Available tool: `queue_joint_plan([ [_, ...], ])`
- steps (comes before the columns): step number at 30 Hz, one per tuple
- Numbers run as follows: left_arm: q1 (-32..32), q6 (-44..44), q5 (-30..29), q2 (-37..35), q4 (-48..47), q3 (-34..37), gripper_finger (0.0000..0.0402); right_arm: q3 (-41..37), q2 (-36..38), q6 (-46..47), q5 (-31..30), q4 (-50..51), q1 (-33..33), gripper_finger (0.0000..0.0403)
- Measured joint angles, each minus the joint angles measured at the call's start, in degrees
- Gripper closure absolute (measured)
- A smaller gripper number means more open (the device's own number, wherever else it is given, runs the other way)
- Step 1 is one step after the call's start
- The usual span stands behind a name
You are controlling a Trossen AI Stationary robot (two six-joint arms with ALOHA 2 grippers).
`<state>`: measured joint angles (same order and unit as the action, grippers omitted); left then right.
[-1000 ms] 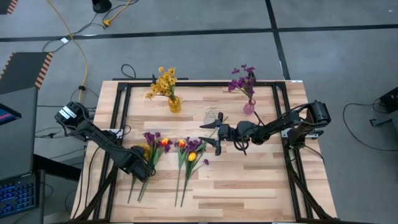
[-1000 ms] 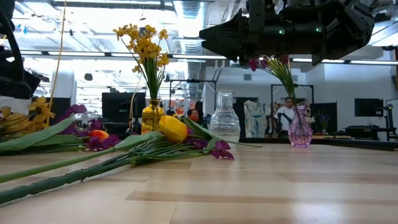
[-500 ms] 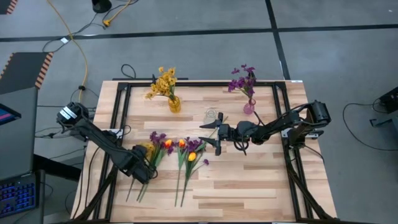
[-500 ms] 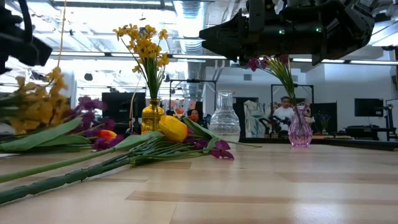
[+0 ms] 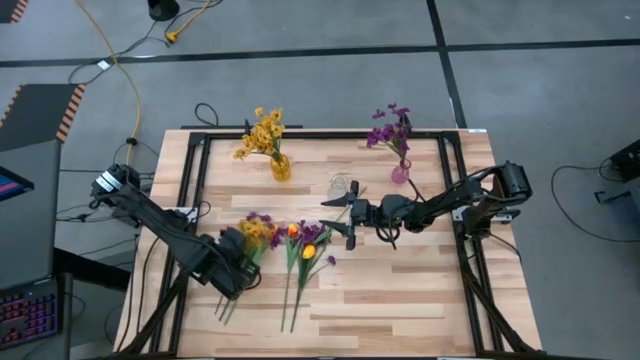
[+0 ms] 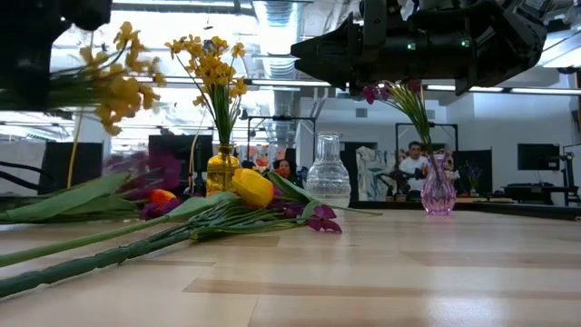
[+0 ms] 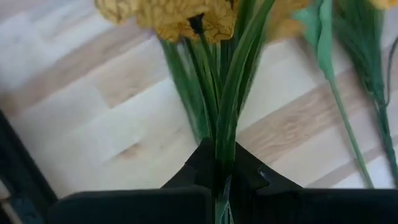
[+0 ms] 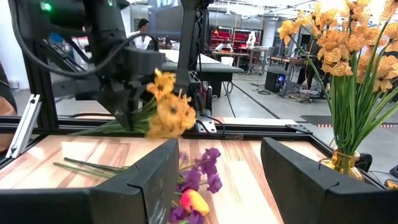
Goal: Sort flowers into vase by color
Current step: Put the yellow flowers into the yellow vase
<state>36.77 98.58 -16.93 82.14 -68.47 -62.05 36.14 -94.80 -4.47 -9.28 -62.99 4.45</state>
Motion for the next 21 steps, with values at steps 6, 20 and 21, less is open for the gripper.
queue_joint_plan([
  [6, 0.02, -1.8, -3.36, -0.01, -1.13, -2.31, 0.0401, 0.0, 0.0, 0.0, 0.01, -0.01, 0.0, 0.0148],
  [20, -0.22, -11.93, -31.9, -0.03, 5.58, -2.98, 0.0401, 0.0, 0.0, 0.0, 0.01, -0.01, 0.0, 0.0148],
  [21, -0.3, -13.37, -33.71, -0.03, 6.49, -2.98, 0.0401, 0.0, 0.0, 0.0, 0.0, 0.0, 0.0, 0.0148],
])
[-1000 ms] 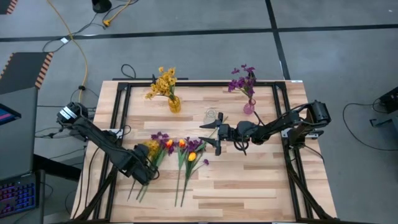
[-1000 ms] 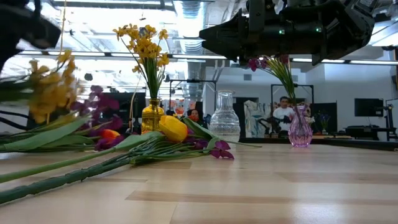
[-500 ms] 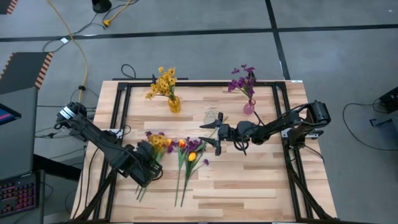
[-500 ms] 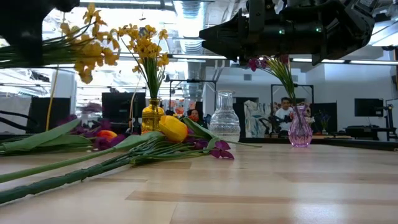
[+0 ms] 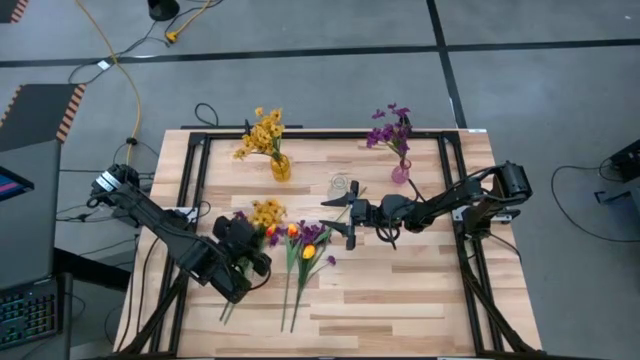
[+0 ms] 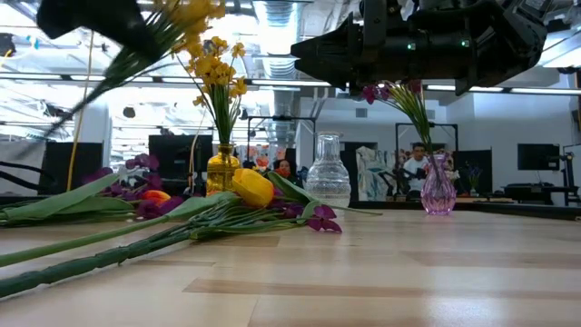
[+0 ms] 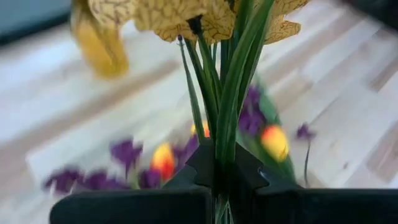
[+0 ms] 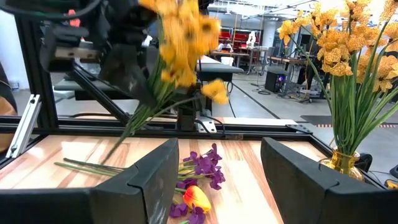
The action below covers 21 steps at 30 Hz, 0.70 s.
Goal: Sort flowers into vase by color
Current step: Put the yellow flowers into the yellow vase
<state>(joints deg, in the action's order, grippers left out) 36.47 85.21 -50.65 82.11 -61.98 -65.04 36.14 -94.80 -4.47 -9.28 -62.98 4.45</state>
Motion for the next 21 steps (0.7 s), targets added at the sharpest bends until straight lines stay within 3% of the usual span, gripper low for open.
queue_joint_plan([
  [5, -0.68, -8.86, -10.52, 0.0, 5.5, 0.0, 0.0401, 0.0, 0.0, 0.0, 0.0, 0.0, 0.0, 0.0148],
  [13, -0.68, -12.31, -37.4, 0.09, 6.56, 0.0, 0.0401, 0.0, 0.0, 0.0, 0.0, -0.02, 0.0, 0.0148],
  [21, -4.25, -14.21, -39.28, 0.39, 6.28, 0.99, 0.0401, 0.0, 0.0, 0.0, 0.0, -0.02, 0.0, 0.0148],
])
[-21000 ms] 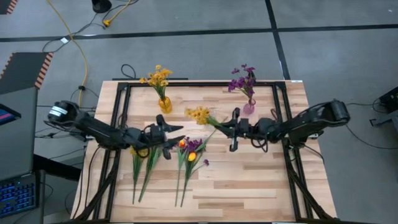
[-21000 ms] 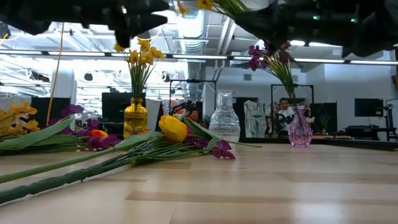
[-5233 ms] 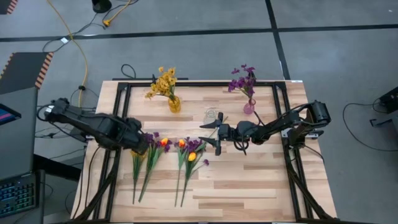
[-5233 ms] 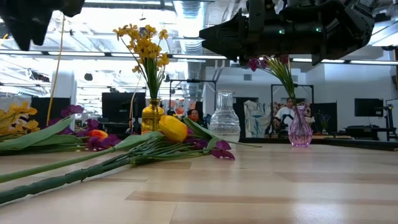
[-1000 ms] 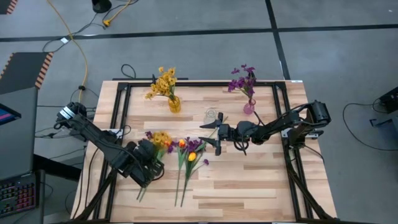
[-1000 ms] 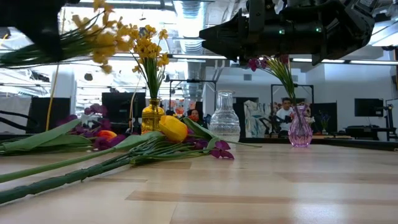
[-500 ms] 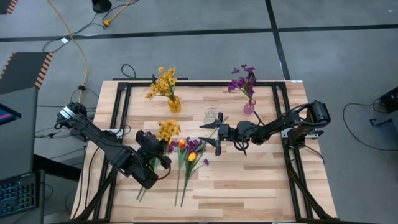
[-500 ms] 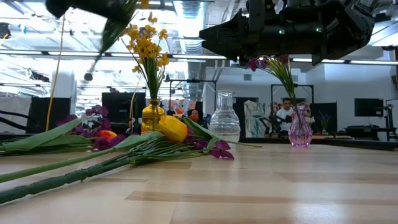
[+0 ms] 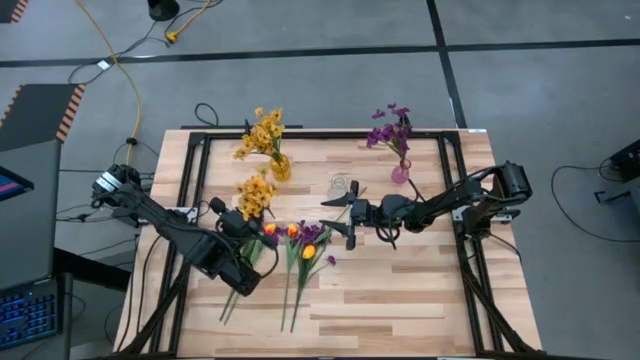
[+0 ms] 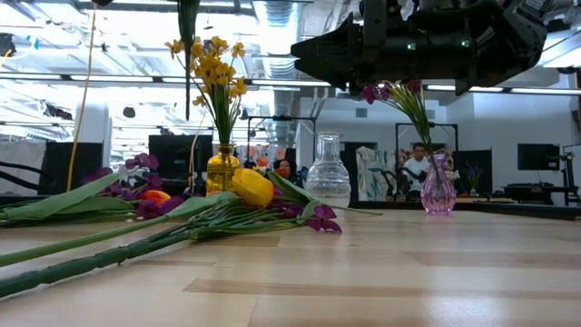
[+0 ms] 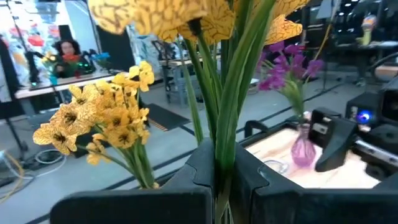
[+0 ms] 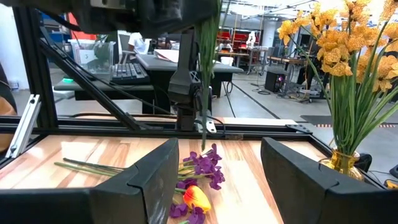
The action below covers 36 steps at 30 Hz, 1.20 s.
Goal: Sort flowers into vase by color
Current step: Put the yellow flowers into the yellow vase
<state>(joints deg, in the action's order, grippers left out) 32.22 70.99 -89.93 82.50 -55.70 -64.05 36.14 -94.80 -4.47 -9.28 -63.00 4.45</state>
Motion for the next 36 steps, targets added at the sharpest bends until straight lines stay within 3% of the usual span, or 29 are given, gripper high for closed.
queue_joint_plan([
  [12, -6.63, -3.26, -0.35, 0.0, -0.11, 0.52, 0.0401, 0.0, 0.0, 0.0, 0.0, 0.02, 0.0, 0.0148],
  [19, -7.32, -7.37, -0.33, -0.52, -0.64, 0.17, 0.0401, 0.0, 0.0, 0.0, 0.01, 0.01, 0.0, 0.0148],
  [27, -7.75, -6.01, -0.13, -4.46, -5.24, 0.17, 0.0401, 0.0, 0.0, -0.02, 0.0, 0.02, -0.13, 0.0148],
  [36, -9.13, -7.45, -0.13, -5.29, -4.35, 0.17, 0.0401, 0.0, 0.0, -0.02, 0.02, 0.02, -0.13, 0.0148],
])
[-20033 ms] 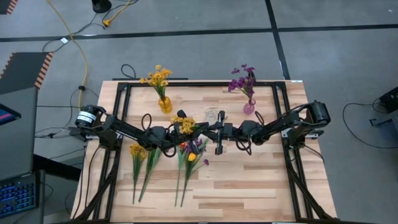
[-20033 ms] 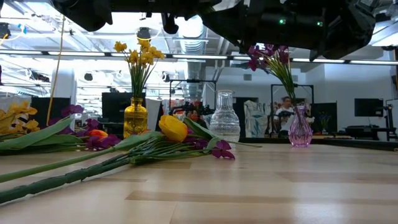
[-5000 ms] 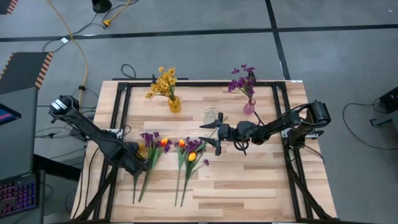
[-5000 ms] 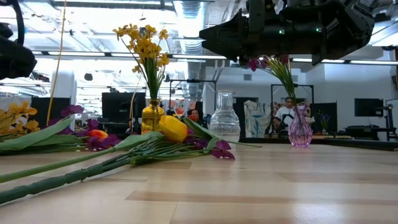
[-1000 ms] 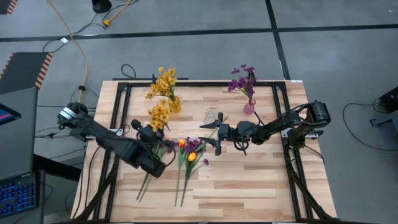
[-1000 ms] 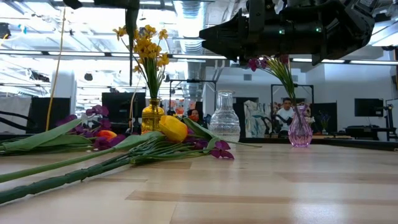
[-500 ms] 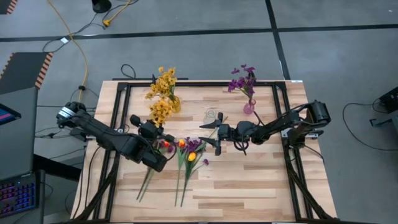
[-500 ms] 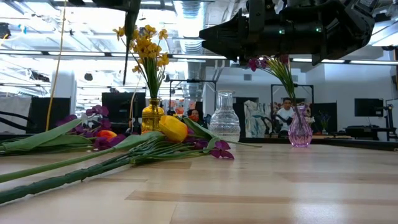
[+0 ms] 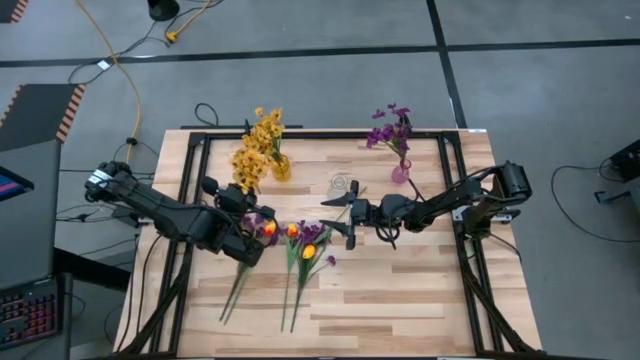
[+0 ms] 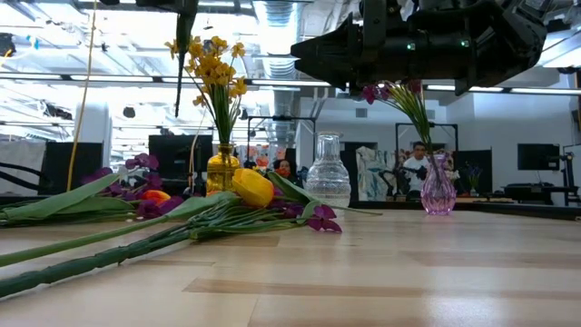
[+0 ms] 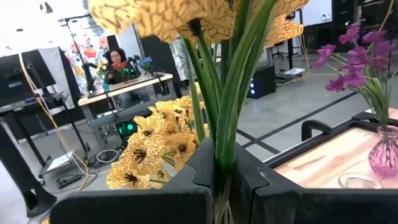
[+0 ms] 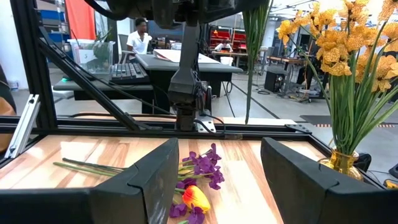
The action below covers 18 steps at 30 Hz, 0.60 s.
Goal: Sort flowers into vase by color
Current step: Put the yellow flowers into the yellow vase
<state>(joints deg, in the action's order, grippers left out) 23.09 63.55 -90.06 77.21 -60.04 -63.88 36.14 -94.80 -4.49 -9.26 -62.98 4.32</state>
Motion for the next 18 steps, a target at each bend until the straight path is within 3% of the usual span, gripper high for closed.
queue_joint_plan([
  [5, 0.04, -2.99, 0.24, 0.73, 5.58, 0.0, 0.0401, 0.0, 0.0, -0.02, -0.02, 0.0, -0.09, 0.0148],
  [18, -4.07, -22.51, 12.21, 4.48, 28.21, -0.02, 0.0401, 0.0, 0.0, -0.01, -0.01, 1.18, -1.97, 0.0148],
])
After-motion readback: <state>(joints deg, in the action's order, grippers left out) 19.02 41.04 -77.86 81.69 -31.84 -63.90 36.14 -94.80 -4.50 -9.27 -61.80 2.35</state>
